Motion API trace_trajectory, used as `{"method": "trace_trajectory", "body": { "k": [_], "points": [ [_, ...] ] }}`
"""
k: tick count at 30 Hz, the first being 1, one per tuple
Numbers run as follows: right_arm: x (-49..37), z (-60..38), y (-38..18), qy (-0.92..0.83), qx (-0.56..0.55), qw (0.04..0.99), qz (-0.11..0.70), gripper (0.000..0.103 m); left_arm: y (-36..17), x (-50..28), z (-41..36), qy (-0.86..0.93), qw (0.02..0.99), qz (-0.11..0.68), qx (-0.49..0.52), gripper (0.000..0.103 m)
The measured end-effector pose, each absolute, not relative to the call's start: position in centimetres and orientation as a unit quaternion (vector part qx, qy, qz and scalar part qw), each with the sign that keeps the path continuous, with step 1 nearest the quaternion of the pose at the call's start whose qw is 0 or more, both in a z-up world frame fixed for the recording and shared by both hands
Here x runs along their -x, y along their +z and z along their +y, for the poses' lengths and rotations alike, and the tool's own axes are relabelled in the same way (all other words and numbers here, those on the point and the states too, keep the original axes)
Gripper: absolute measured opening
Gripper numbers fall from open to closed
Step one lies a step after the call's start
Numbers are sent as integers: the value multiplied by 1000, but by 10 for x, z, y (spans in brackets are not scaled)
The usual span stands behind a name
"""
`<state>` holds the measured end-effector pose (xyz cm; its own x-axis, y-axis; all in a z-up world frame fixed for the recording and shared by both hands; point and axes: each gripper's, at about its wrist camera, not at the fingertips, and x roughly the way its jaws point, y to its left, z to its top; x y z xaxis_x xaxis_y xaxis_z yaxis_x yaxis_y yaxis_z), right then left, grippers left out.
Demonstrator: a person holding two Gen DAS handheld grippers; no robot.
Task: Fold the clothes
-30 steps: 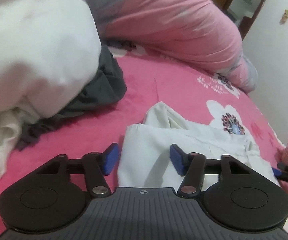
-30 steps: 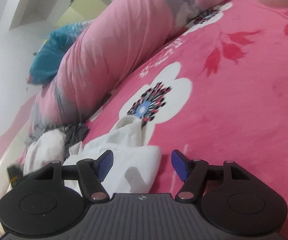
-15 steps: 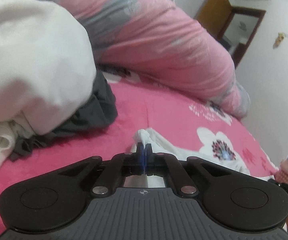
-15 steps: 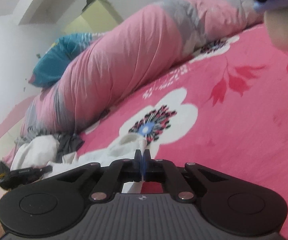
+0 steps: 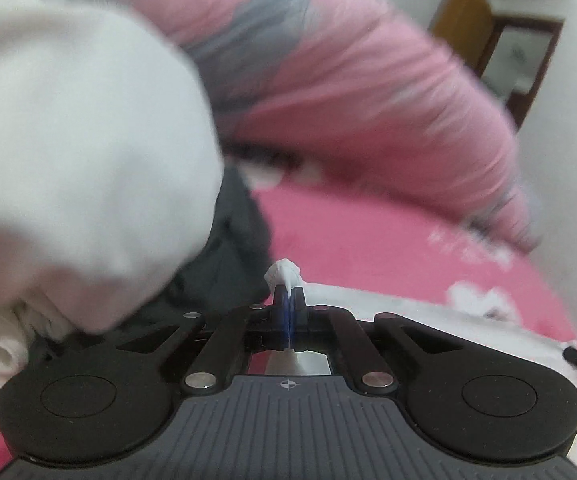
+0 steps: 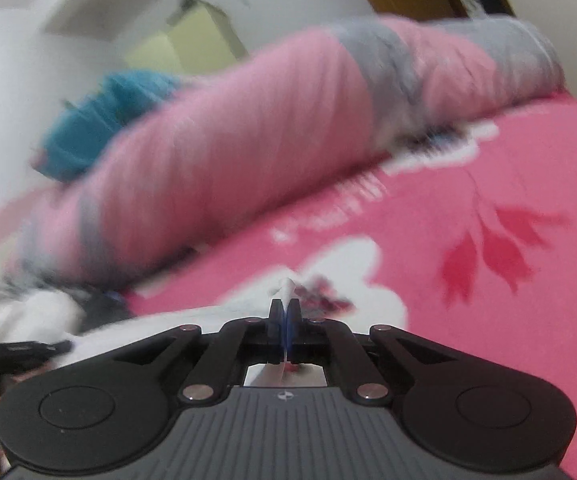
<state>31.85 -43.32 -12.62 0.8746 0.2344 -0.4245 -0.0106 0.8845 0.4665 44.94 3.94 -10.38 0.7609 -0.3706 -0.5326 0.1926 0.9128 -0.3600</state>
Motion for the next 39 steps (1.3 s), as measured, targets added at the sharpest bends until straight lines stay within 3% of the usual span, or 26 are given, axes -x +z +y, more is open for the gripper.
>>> {"method": "trace_trajectory", "body": {
  "k": [2, 5, 6, 7, 8, 9, 10, 11, 18, 24, 29, 34, 39],
  "points": [
    [-331, -434, -150, 48, -239, 925, 292, 0, -119, -455, 31, -151, 921, 333, 131, 0],
    [-329, -447, -153, 55, -276, 915, 289, 7, -119, -457, 26, -146, 920, 344, 122, 6],
    [-328, -452, -153, 58, -288, 912, 287, 7, -115, -456, 27, -142, 919, 346, 124, 18],
    [-325, -457, -155, 59, -308, 907, 281, 8, -109, -454, 30, -136, 917, 351, 130, 23],
    [-320, -462, -155, 53, -324, 905, 271, 17, -102, -450, 34, -130, 919, 347, 139, 30],
    [-315, -467, -154, 46, -338, 903, 261, 25, -93, -443, 40, -127, 921, 338, 148, 31],
    [-307, -470, -151, 35, -342, 906, 248, 41, -84, -436, 47, -124, 923, 329, 157, 31],
    [-300, -473, -147, 22, -343, 909, 235, 42, -75, -425, 57, -121, 926, 317, 165, 32],
    [-225, -424, -90, 28, -260, 943, 205, 41, -26, -328, 106, -109, 944, 265, 165, 38],
    [-162, -364, -50, 59, -153, 965, 205, 38, -43, -270, 71, -180, 937, 292, 68, 38],
    [-135, -301, -65, 87, -23, 960, 264, 20, -95, -248, 26, -219, 920, 325, 2, 38],
    [-141, -302, -111, 17, 24, 936, 349, 7, -127, -248, 31, -206, 918, 339, 2, 38],
    [-142, -313, -97, 1, 0, 939, 344, 7, -119, -249, 37, -203, 914, 352, 11, 37]
  ]
}}
